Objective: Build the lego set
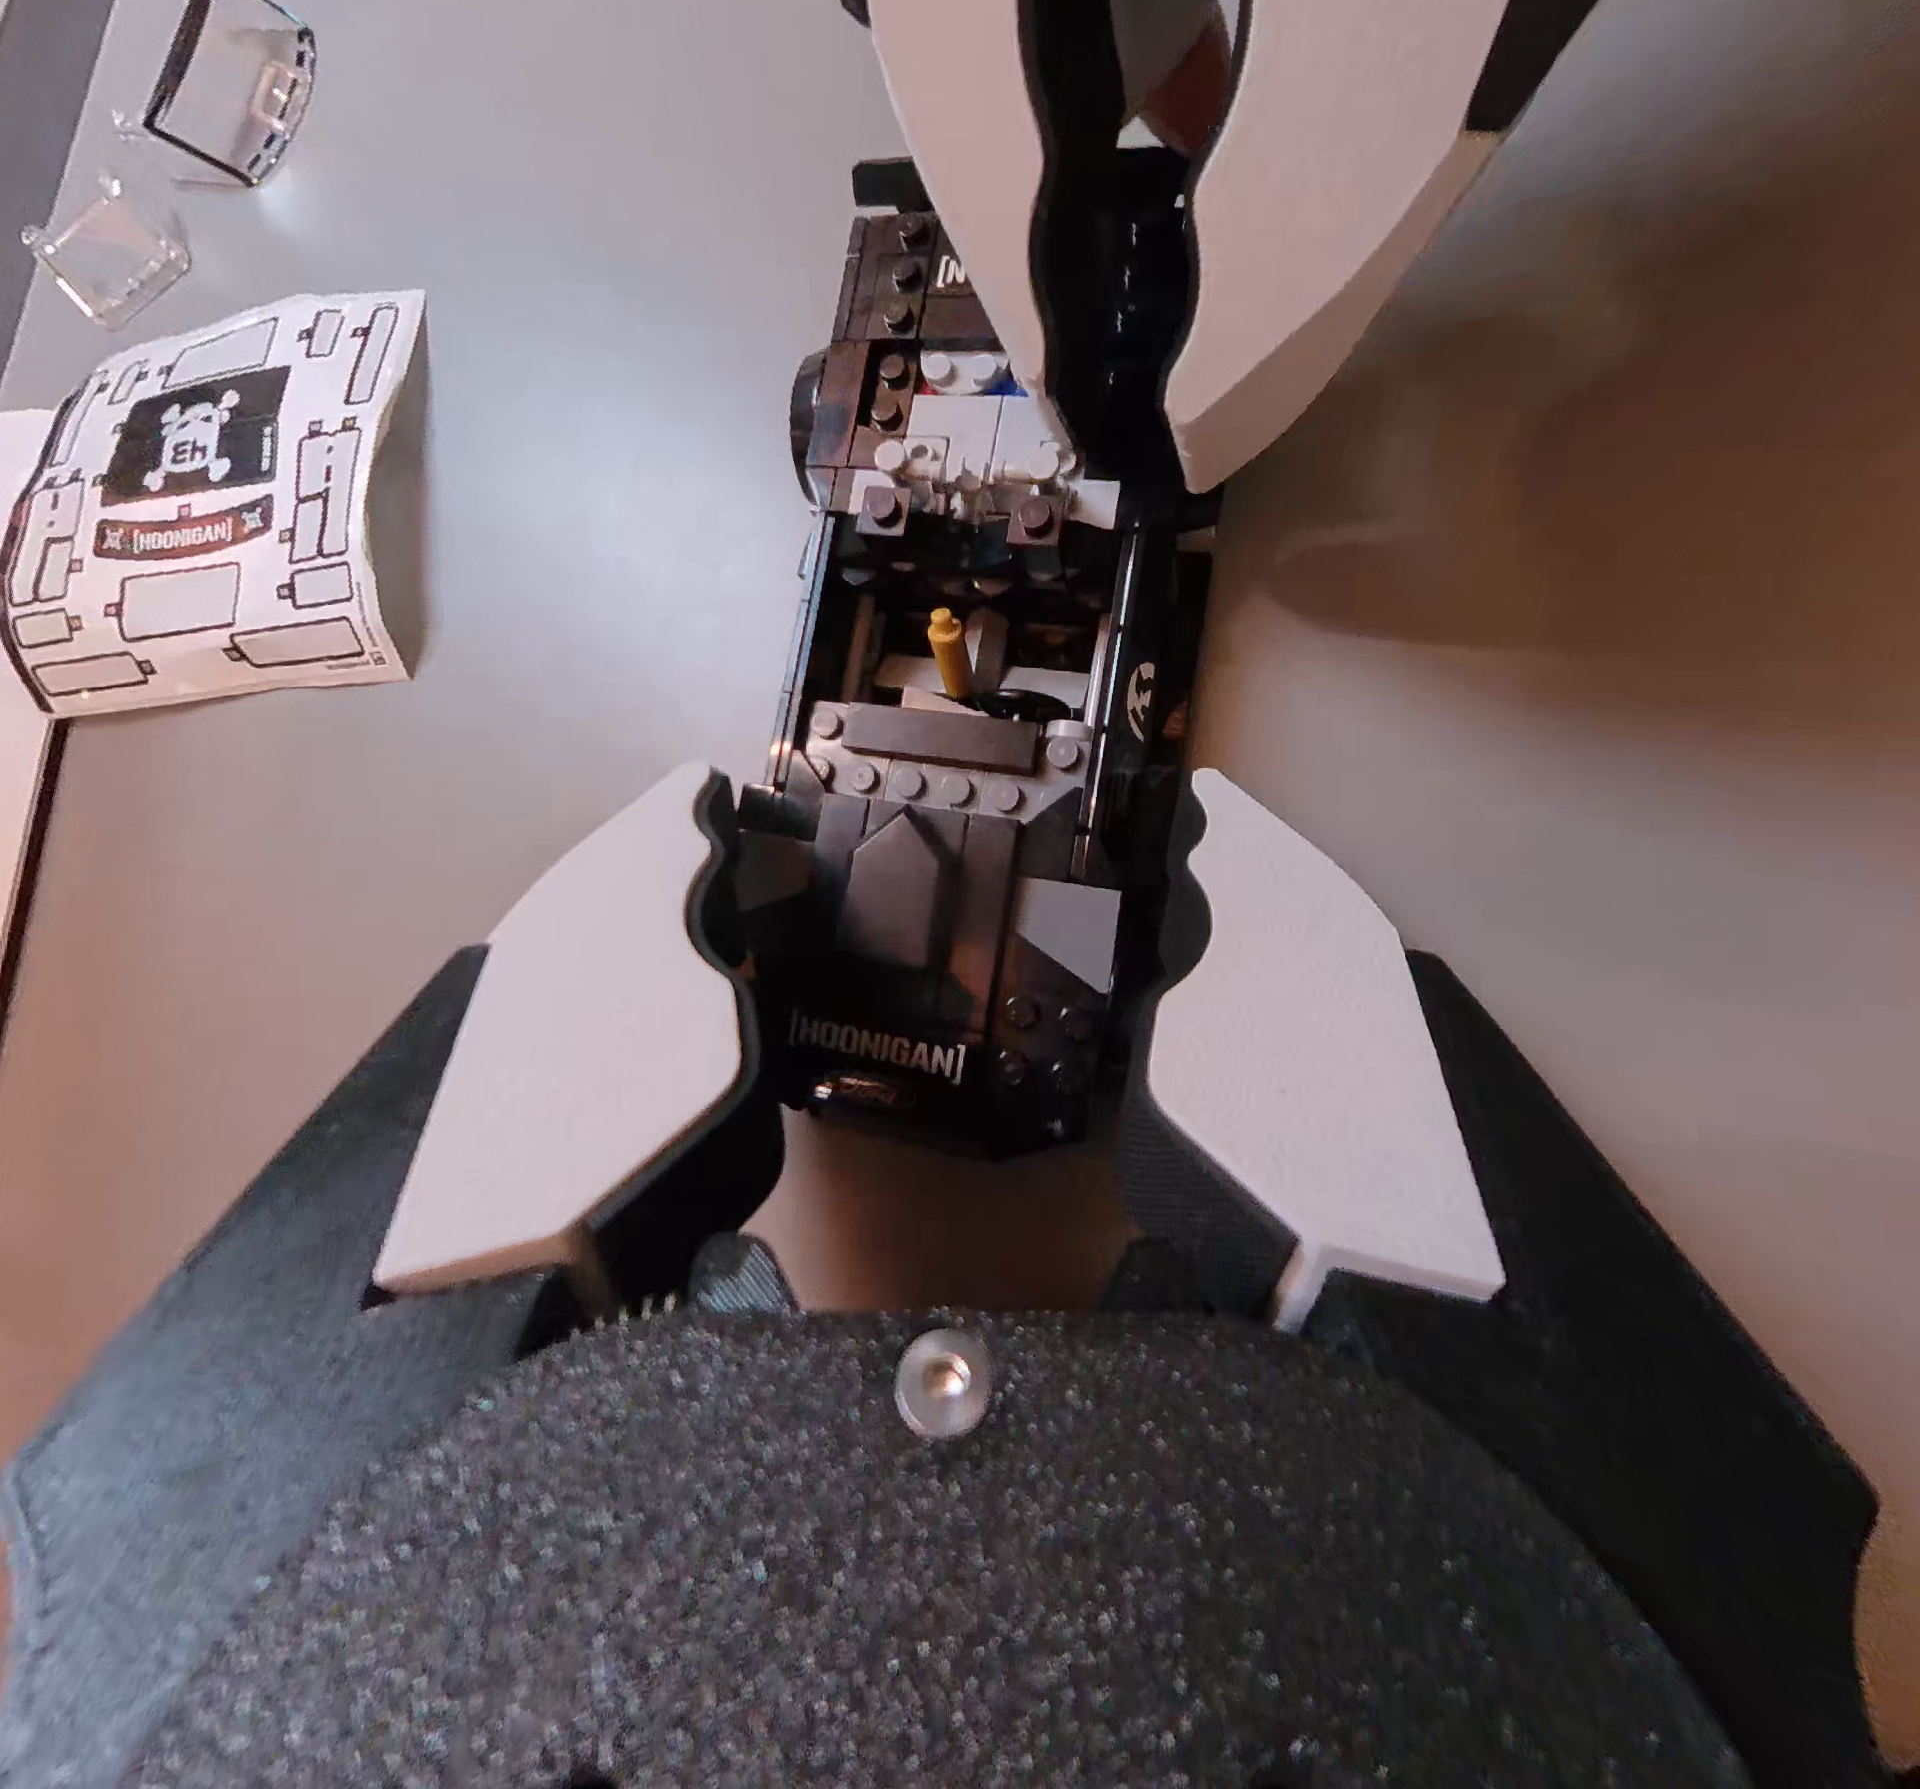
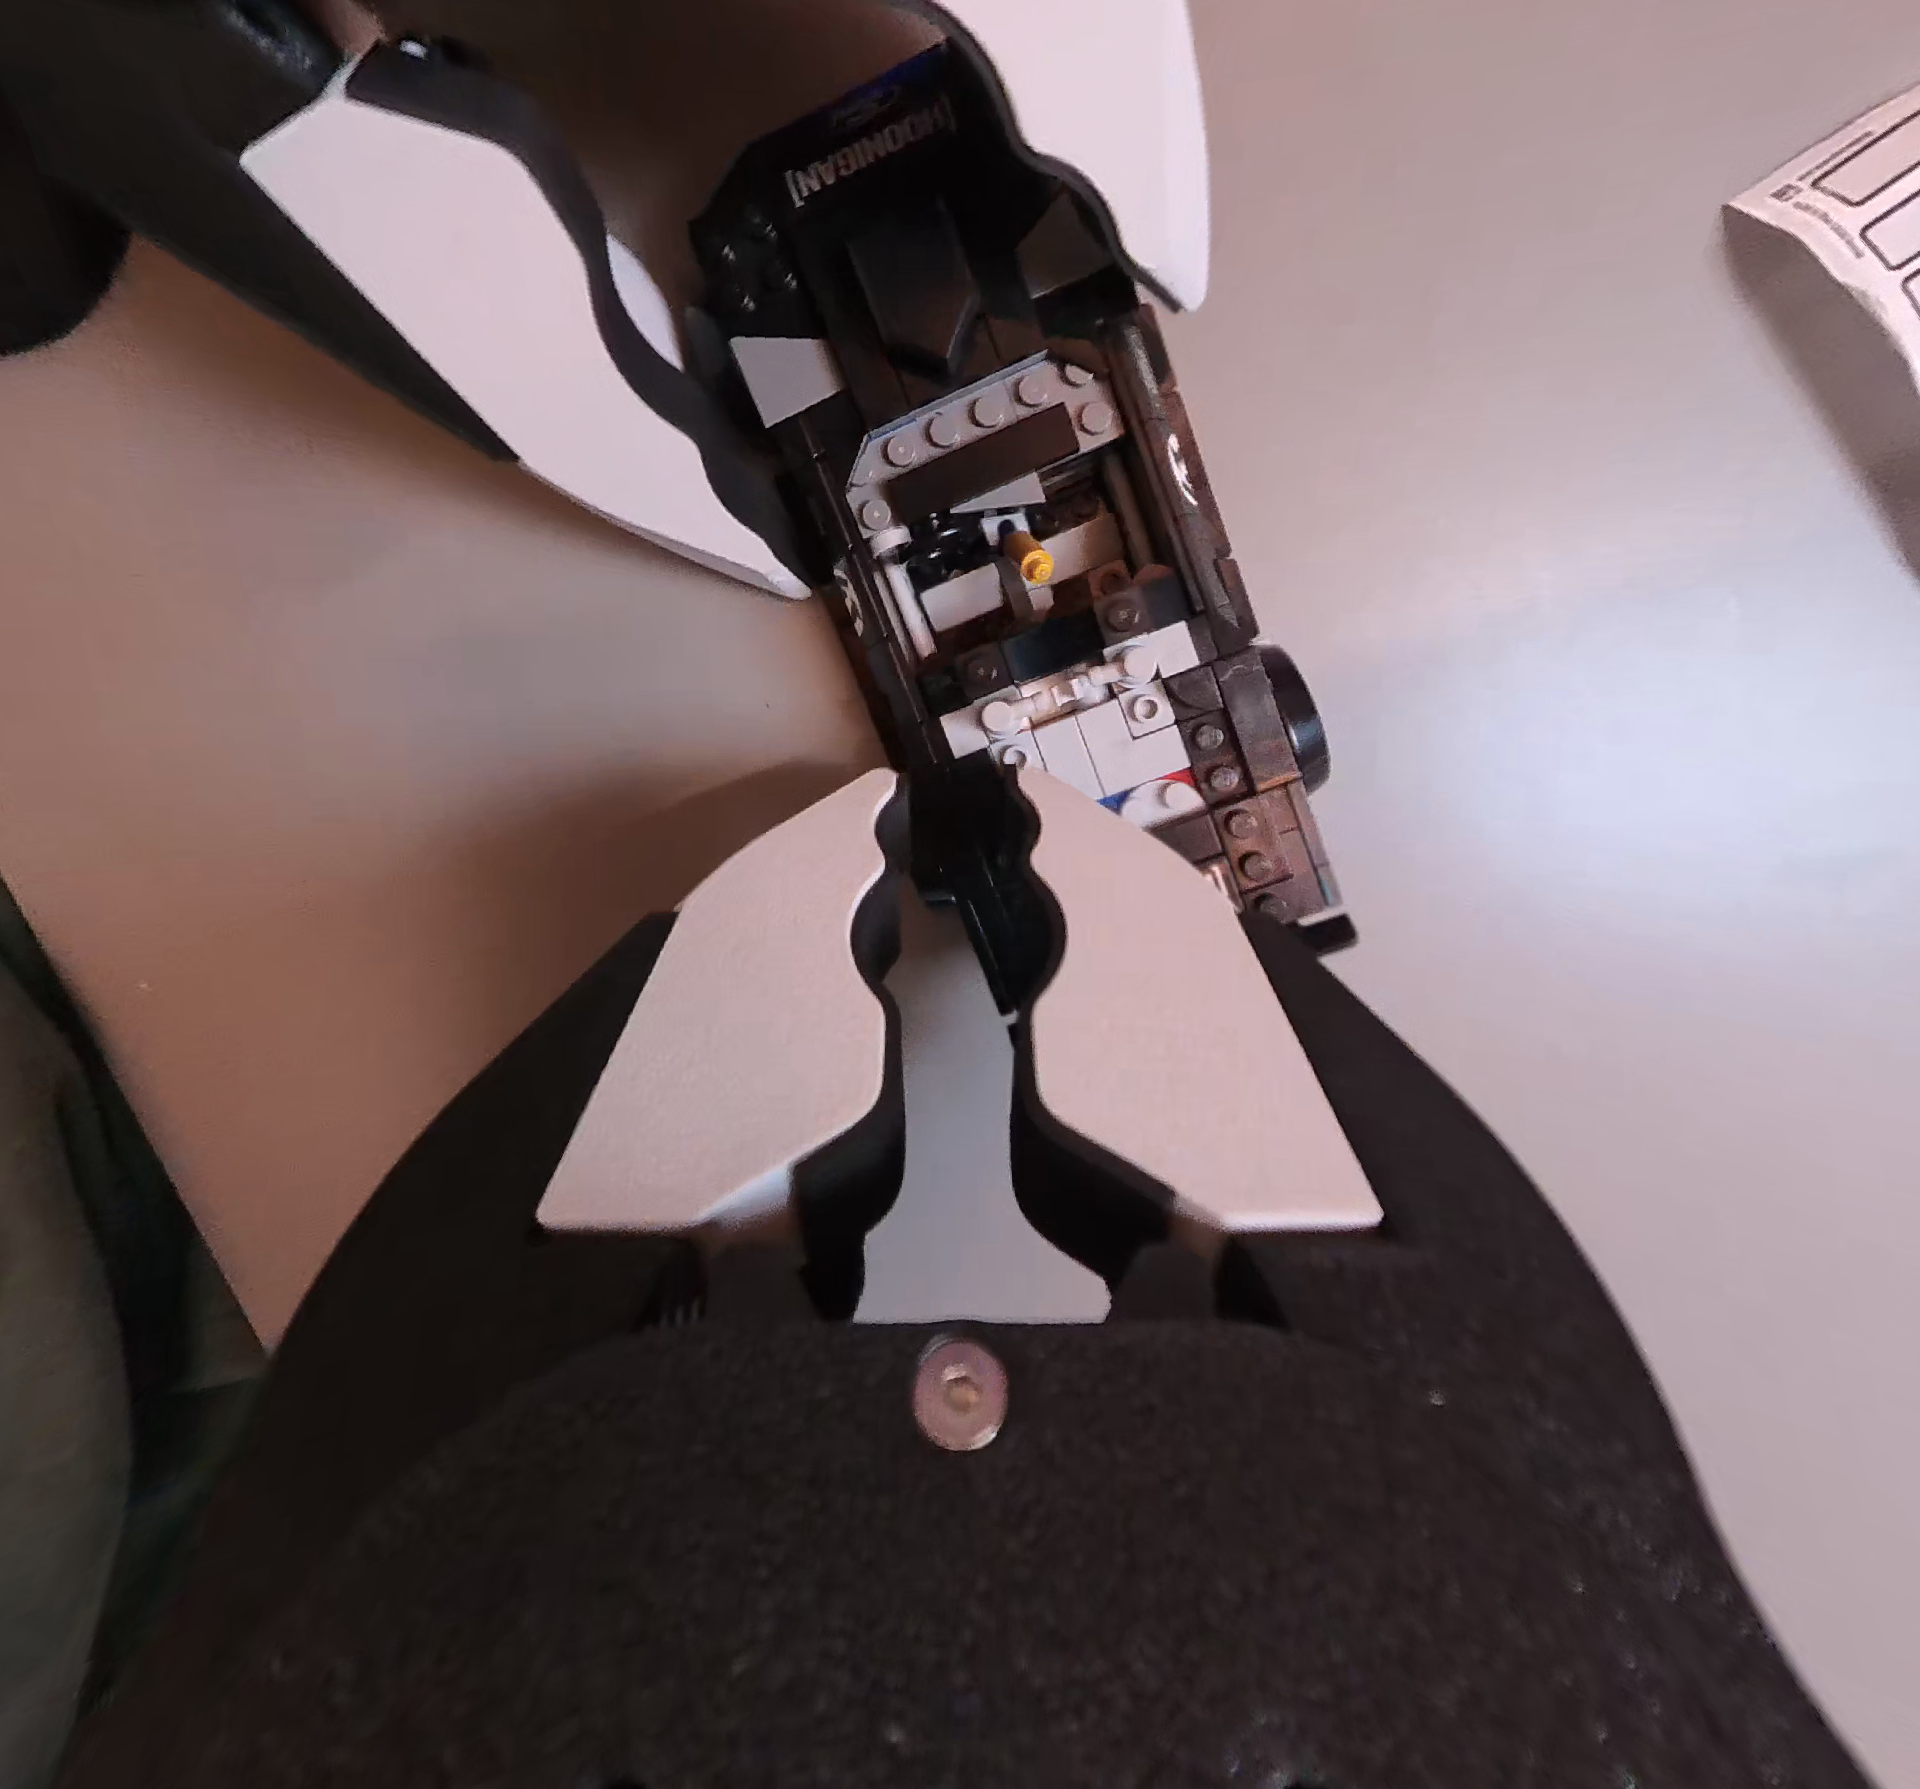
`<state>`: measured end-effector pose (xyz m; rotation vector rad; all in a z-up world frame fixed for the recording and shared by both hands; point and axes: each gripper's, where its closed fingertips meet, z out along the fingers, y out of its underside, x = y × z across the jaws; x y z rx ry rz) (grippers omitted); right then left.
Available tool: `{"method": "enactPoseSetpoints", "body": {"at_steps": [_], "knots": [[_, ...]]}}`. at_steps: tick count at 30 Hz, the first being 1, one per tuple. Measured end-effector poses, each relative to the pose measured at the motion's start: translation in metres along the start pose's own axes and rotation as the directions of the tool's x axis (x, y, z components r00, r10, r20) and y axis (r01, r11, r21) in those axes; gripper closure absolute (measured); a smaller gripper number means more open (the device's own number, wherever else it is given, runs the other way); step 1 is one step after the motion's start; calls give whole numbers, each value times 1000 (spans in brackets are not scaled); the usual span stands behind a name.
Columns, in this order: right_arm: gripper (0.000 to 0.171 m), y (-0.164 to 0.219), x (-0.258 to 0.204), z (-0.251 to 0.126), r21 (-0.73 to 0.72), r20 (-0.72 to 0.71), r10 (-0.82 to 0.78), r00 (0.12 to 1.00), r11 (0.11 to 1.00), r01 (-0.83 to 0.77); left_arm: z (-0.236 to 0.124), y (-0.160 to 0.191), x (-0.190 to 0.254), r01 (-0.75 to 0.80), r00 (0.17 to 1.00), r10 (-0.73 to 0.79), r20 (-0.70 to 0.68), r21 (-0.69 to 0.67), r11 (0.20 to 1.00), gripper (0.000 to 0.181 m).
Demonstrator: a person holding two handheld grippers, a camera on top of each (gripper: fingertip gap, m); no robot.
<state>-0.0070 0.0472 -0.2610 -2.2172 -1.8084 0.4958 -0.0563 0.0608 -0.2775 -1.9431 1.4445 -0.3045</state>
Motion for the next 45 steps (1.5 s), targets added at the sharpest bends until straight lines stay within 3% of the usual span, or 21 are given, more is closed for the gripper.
{"method": "enactPoseSetpoints", "body": {"at_steps": [9, 10, 11, 12, 16, 23, 29, 32, 36, 45], "knots": [[161, -3, -4, -3, 86, 156, 163, 974, 980, -178, -2, 1, 6, 31, 999, -31, 27, -25, 999, 101], [171, -9, -13, -6, 118, 240, 170, 956, 972, -203, -1, 1, 5, 41, 999, -41, 33, -22, 999, 101], [171, -16, -25, -10, 142, 345, 200, 917, 955, -262, 0, 0, 4, 48, 998, -47, 44, -17, 999, 100], [171, -16, -27, -8, 121, 364, 222, 905, 952, -282, 0, 0, 4, 42, 998, -41, 43, -19, 999, 100], [167, -8, -16, -23, 156, 351, 203, 914, 950, -270, -3, 4, 2, 48, 998, -47, 42, -20, 999, 101], [144, -2, -13, -15, 137, 147, 101, 984, 983, -122, -4, 4, 5, 67, 996, -62, 68, -68, 995, 101], [143, -3, -11, -4, 96, 60, 83, 995, 991, -88, -15, -9, 11, 66, 997, -65, 29, -35, 997, 99], [143, -3, -9, 0, 77, 27, 87, 996, 993, -88, -10, -9, 8, 15, 1000, -16, -9, -70, 997, 89], [144, -4, -6, 1, 62, 19, 125, 992, 990, -126, 5, -10, 11, -46, 996, 37, -85, -99, 994, 85], [146, -9, -11, 0, 79, 191, 279, 941, 951, -298, 13, -14, 12, -44, 997, 37, -72, -101, 994, 106]]}}
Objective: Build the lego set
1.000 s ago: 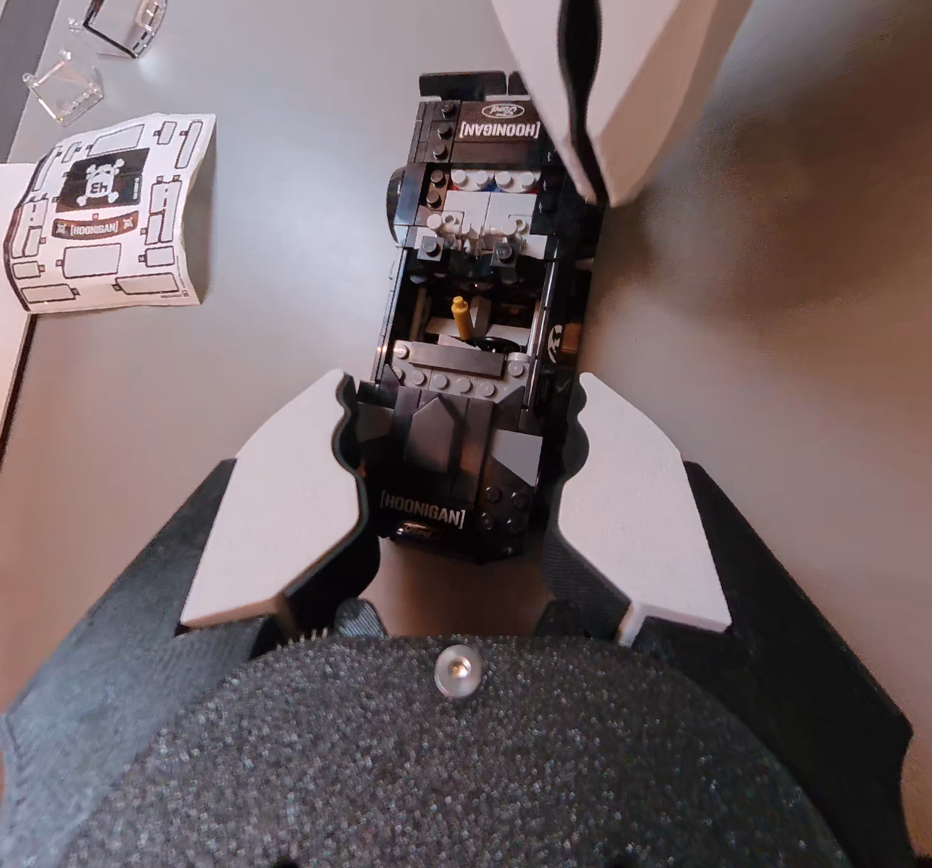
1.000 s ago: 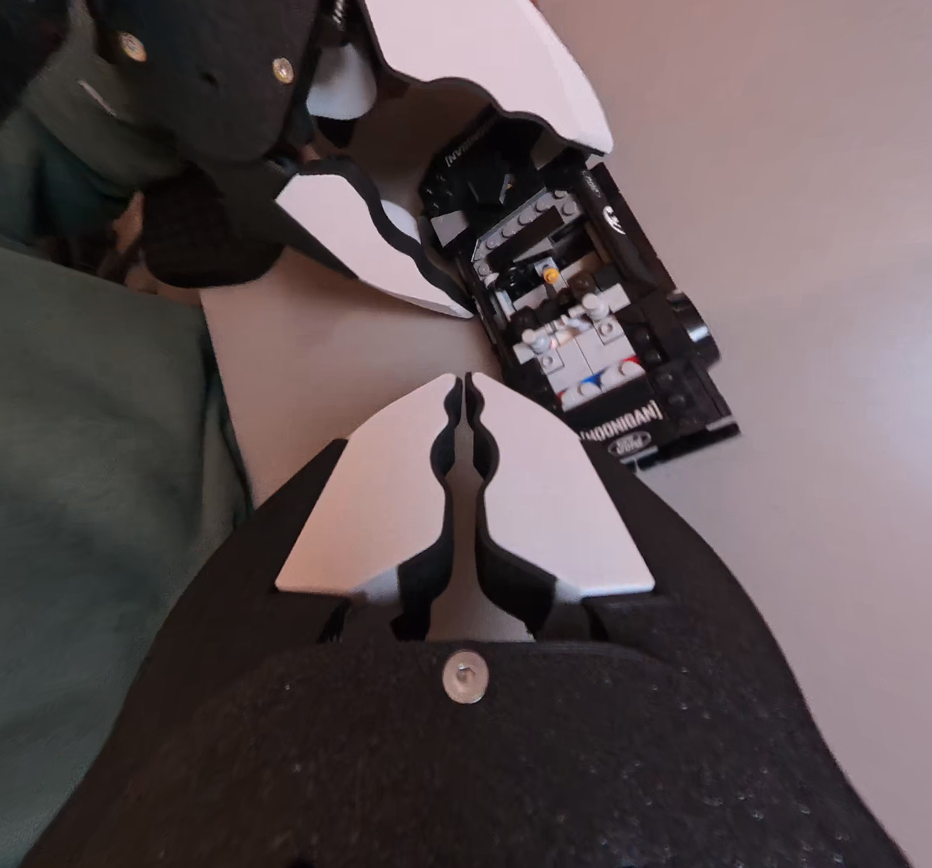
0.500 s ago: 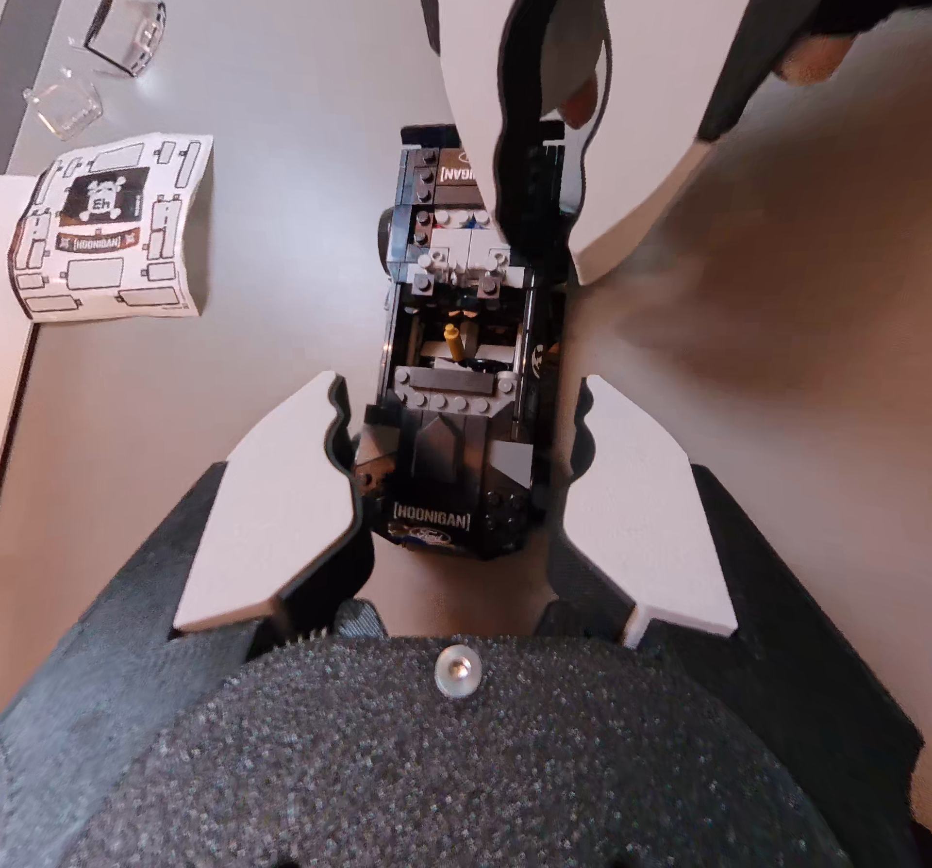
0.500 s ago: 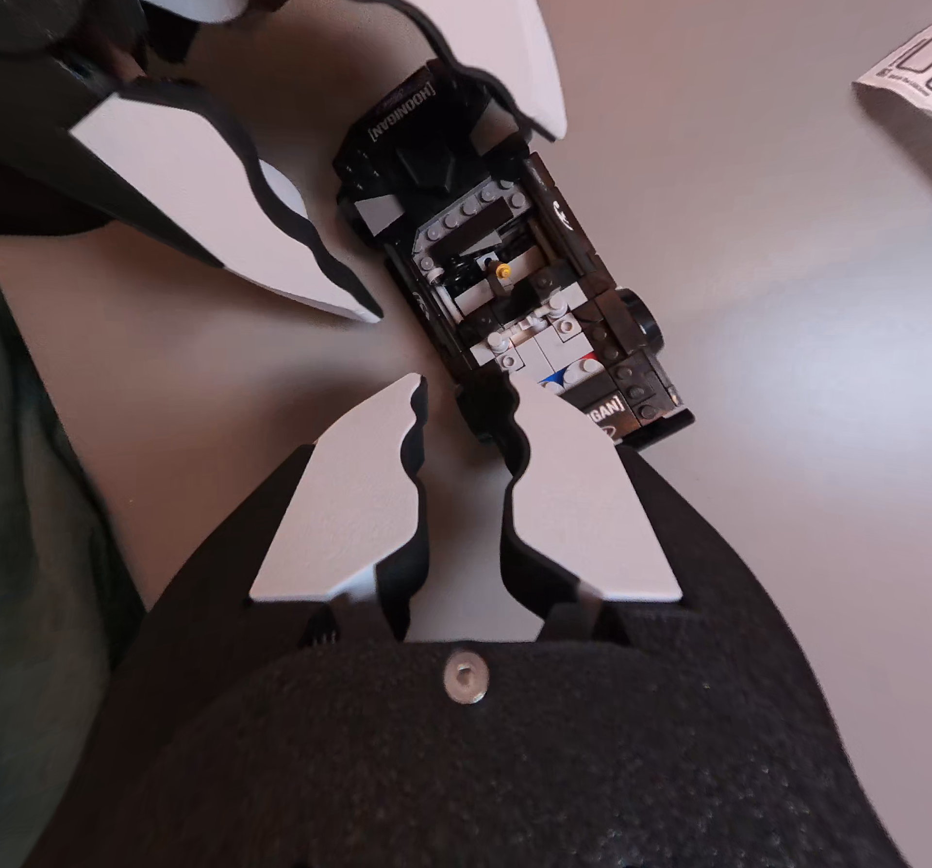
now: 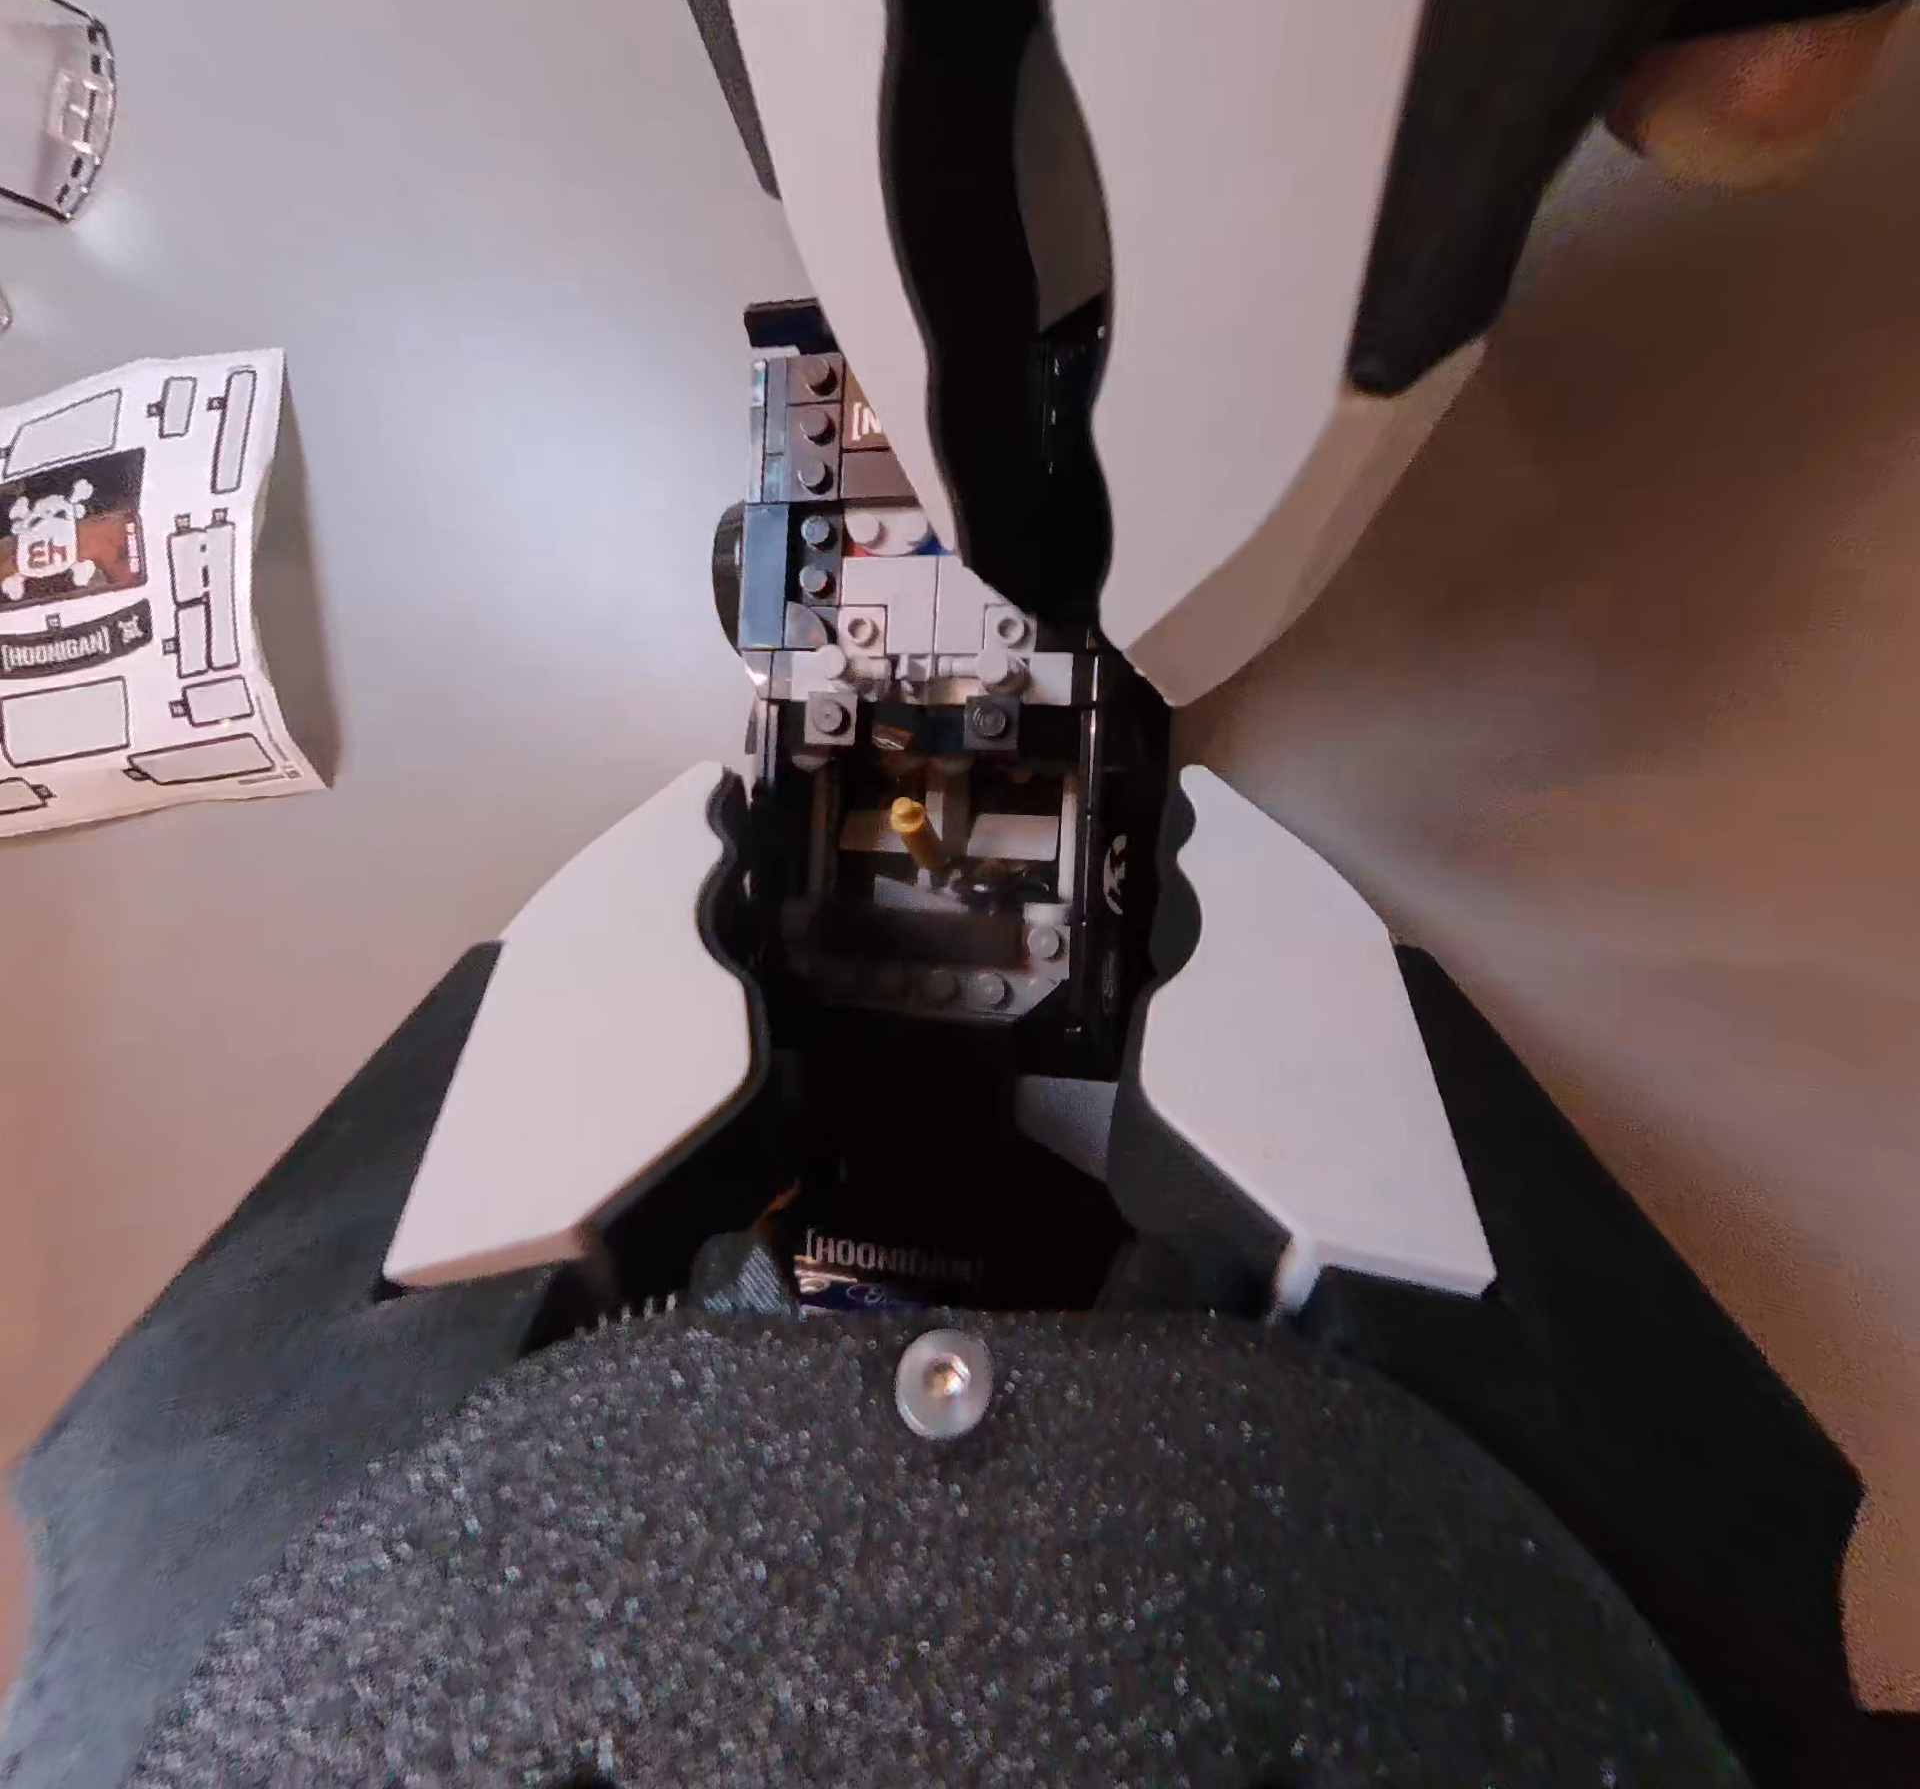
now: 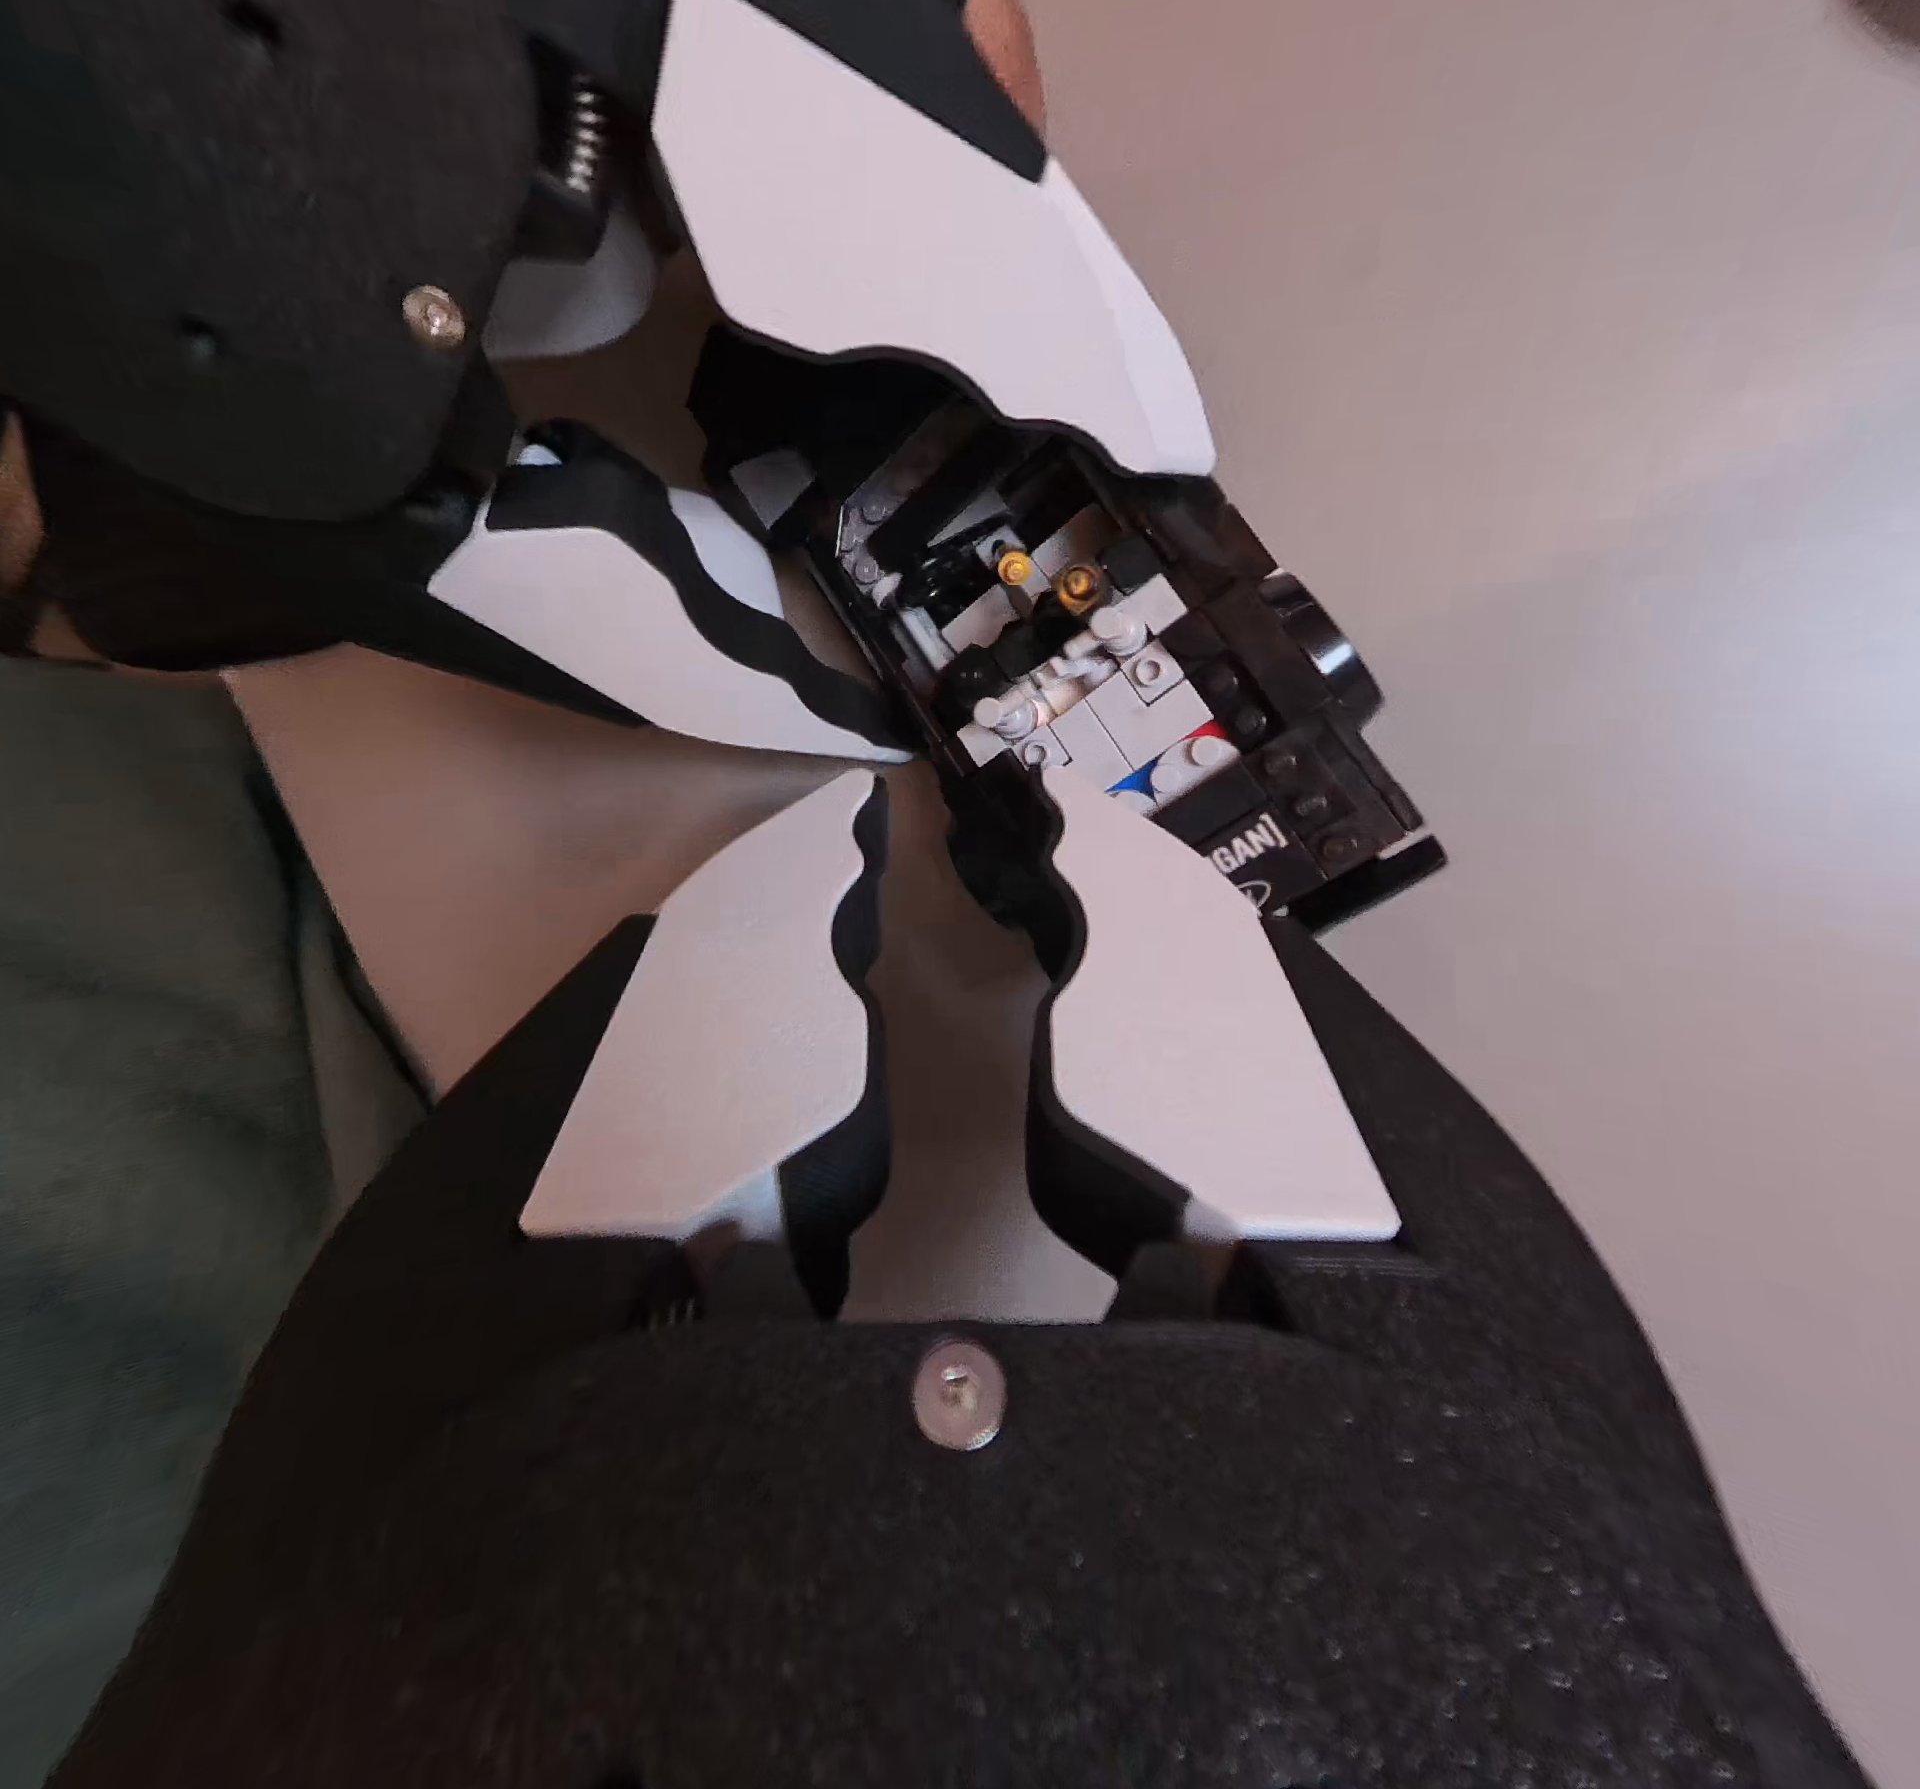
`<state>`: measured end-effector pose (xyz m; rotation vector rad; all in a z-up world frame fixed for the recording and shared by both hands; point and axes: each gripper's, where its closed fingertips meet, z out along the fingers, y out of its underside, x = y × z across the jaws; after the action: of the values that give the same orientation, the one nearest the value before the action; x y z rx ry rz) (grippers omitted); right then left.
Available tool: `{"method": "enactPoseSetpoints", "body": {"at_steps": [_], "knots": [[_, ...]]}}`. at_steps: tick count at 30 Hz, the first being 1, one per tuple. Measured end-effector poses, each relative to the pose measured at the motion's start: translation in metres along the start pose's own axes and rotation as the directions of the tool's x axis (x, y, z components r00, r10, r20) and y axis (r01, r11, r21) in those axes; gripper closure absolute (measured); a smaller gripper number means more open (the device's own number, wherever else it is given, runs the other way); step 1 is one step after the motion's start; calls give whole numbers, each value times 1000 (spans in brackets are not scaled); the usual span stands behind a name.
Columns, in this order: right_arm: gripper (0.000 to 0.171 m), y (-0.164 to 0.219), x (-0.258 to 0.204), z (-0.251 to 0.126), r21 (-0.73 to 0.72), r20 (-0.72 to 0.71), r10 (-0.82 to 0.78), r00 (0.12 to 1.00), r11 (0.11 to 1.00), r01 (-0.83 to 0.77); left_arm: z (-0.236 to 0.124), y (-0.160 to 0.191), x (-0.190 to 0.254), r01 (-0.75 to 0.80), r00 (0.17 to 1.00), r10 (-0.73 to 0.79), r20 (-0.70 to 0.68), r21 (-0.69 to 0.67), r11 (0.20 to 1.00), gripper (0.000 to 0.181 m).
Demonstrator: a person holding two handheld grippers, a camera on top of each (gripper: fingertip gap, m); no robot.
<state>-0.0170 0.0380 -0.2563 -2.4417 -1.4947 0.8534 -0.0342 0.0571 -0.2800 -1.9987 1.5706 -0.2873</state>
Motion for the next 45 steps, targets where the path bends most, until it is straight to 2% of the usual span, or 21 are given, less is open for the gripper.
{"method": "enactPoseSetpoints", "body": {"at_steps": [9, 16, 17, 18, 19, 21, 24, 26, 28, 30, 32, 34, 37, 40, 45], "knots": [[147, -4, -2, -2, 35, 181, 213, 960, 974, -223, 0, 1, 1, -9, 1000, 9, -4, 5, 1000, 105], [149, -6, -6, -2, 35, 280, 297, 913, 947, -319, -1, 2, 3, -14, 1000, 14, -15, 2, 1000, 105], [154, -8, -8, -4, 47, 310, 305, 900, 941, -335, -2, 3, 3, -13, 1000, 13, -16, 2, 1000, 105], [169, -18, -19, -12, 81, 424, 304, 853, 926, -370, -1, 2, 1, -7, 1000, 7, -1, 10, 1000, 105], [167, -23, -30, -16, 72, 498, 317, 807, 912, -403, 0, 1, 0, -5, 1000, 5, 7, 16, 1000, 105], [164, -12, -25, -9, 70, 408, 270, 872, 943, -324, -2, 2, 1, -8, 1000, 8, -13, 8, 1000, 105], [156, -5, -17, -22, 95, 448, 304, 841, 919, -383, -4, 6, -1, 3, 1000, -3, -6, 18, 1000, 105], [156, -2, -15, -27, 125, 426, 280, 860, 924, -362, -4, 7, -2, 1, 1000, -1, -7, 13, 1000, 105], [154, -2, -19, -31, 178, 377, 188, 907, 946, -271, -4, 6, -2, 2, 1000, -1, -6, 12, 1000, 104], [153, 4, -22, -31, 220, 254, 33, 967, 971, -91, -5, 6, -3, 10, 1000, -10, -7, 24, 1000, 101], [148, 15, -23, -30, 227, 101, -113, 988, 970, 88, -7, 6, -2, 14, 1000, -13, -10, 30, 999, 100], [148, 32, -17, -28, 185, -53, -208, 977, 959, 215, -10, 4, -3, 11, 1000, -11, -7, 40, 999, 100], [146, 64, 10, -30, 41, -288, -300, 909, 945, 325, -13, 3, -3, 11, 1000, -11, -8, 47, 999, 99], [145, 91, 36, -37, -43, -414, -303, 858, 948, 314, -16, 5, -3, 20, 1000, -20, -8, 47, 999, 97], [145, 99, 56, -43, 17, -446, -190, 875, 975, 221, -28, 8, -6, 74, 997, -75, 5, 68, 995, 95]]}}
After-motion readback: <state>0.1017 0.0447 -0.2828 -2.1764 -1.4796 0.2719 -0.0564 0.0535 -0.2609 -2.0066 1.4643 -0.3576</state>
